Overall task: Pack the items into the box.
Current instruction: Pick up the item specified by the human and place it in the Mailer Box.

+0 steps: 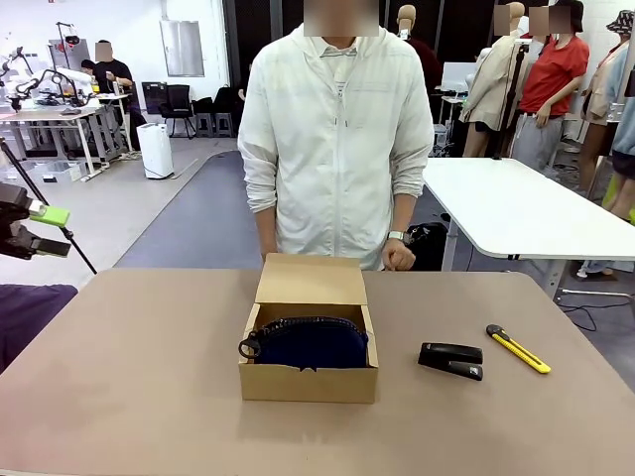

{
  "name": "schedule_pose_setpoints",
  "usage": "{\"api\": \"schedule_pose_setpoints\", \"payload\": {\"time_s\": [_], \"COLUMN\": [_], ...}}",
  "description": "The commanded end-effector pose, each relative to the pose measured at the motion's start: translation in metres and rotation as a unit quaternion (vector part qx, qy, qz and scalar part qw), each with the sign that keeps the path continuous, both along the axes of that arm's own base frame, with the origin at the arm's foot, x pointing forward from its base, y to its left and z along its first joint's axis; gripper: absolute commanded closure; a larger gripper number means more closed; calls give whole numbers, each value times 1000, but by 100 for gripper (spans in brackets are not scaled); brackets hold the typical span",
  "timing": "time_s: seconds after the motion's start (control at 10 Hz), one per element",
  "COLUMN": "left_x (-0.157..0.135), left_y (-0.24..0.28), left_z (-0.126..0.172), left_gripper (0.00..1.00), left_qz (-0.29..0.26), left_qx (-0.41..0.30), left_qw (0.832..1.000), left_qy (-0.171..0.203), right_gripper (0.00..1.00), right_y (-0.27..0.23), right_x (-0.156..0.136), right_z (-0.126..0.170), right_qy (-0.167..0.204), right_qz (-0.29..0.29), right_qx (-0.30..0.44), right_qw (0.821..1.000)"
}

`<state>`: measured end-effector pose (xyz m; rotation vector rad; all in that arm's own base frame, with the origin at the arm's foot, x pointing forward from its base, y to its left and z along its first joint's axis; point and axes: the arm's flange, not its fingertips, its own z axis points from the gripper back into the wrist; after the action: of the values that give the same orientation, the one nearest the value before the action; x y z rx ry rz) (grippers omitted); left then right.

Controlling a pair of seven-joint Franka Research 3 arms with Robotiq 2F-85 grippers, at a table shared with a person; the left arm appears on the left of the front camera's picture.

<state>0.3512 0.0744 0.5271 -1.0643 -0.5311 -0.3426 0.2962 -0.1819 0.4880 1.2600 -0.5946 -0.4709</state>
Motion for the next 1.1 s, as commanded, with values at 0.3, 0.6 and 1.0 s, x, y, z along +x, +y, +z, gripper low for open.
{"api": "schedule_pose_setpoints", "payload": {"time_s": [0.3,0.6,1.0], "left_x": [-2,-2,-2], "left_y": [3,3,3], "left_z": [1,1,1], "left_gripper": [0,0,0], "left_qz": [-3,-3,-3], "left_qx": [-1,-1,-1], "left_qw": [1000,1000,1000], "left_qy": [6,6,6], "right_gripper": [0,0,0], "right_y": [1,1,1], "right_x": [3,3,3], "right_z": [3,3,3], "right_qy": [-14,-14,-14], "right_qz": [-3,-3,-3], "right_qx": [8,8,8], "right_qw": [1000,1000,1000]}}
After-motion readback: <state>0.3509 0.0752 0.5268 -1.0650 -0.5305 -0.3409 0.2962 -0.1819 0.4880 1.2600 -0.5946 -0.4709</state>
